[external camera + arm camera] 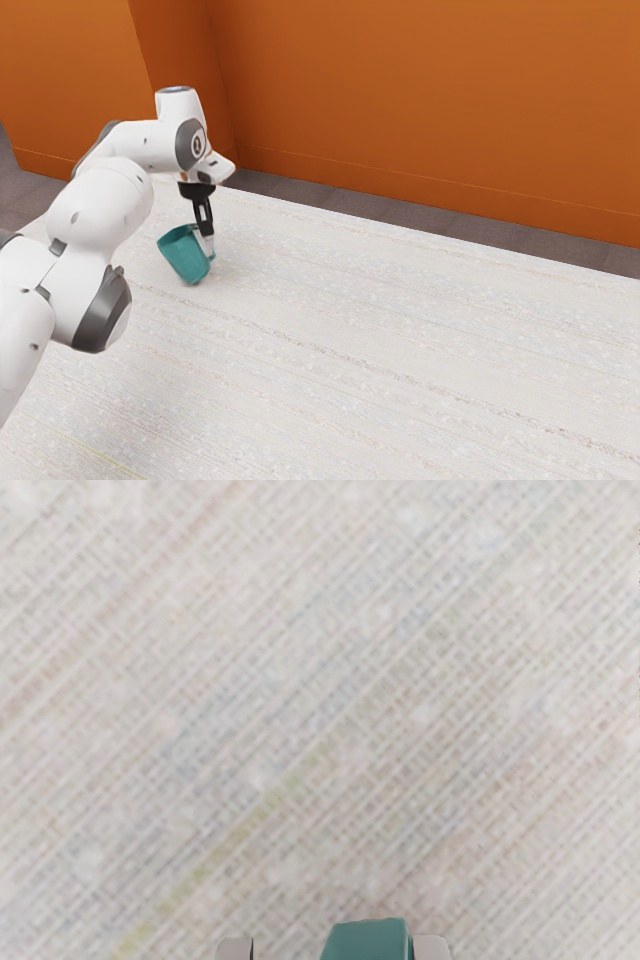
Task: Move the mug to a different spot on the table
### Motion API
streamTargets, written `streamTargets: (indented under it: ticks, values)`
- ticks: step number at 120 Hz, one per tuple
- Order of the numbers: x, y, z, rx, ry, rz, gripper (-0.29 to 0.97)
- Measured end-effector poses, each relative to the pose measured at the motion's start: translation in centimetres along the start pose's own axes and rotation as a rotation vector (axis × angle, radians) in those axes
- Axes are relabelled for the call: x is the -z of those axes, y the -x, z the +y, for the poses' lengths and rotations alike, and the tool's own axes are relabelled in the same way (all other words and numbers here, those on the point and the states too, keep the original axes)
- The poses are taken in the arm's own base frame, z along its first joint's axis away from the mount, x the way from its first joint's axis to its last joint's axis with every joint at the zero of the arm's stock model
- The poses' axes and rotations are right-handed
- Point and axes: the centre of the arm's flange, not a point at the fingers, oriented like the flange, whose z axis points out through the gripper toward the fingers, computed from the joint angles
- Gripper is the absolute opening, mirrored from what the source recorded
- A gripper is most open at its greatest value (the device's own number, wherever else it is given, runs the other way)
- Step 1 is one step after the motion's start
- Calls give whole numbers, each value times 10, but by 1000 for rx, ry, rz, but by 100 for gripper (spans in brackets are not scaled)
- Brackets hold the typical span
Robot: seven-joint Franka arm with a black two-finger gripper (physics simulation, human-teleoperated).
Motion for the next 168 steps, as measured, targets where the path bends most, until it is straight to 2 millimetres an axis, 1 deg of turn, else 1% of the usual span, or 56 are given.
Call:
streamTargets:
  ticks: [14, 20, 32, 44, 52, 64, 76, 86, 94, 102, 111, 125, 138, 148, 159, 168]
  values:
    - [8, -4, 1, -9, -13, 5, 4]
    - [15, -9, 3, -19, -24, 11, 2]
    - [28, -21, 8, -42, -42, 19, 0]
    - [43, -39, 22, -70, -50, 29, -2]
    - [57, -51, 35, -83, -47, 41, -3]
    - [64, -57, 59, -81, 3, 41, -5]
    - [66, -71, 96, -103, 51, 35, -5]
    - [69, -90, 126, -151, 70, 36, -6]
    - [65, -101, 141, -175, 72, 23, -6]
    - [55, -111, 153, -193, 80, 12, -6]
    - [51, -123, 169, -217, 78, 1, -6]
    - [40, -126, 184, -224, 85, -21, -6]
    - [27, -124, 189, -217, 91, -39, -6]
    - [22, -125, 191, -219, 83, -55, -6]
    - [10, -120, 192, -212, 86, -92, -6]
    - [5, -116, 192, -204, 84, -113, -6]
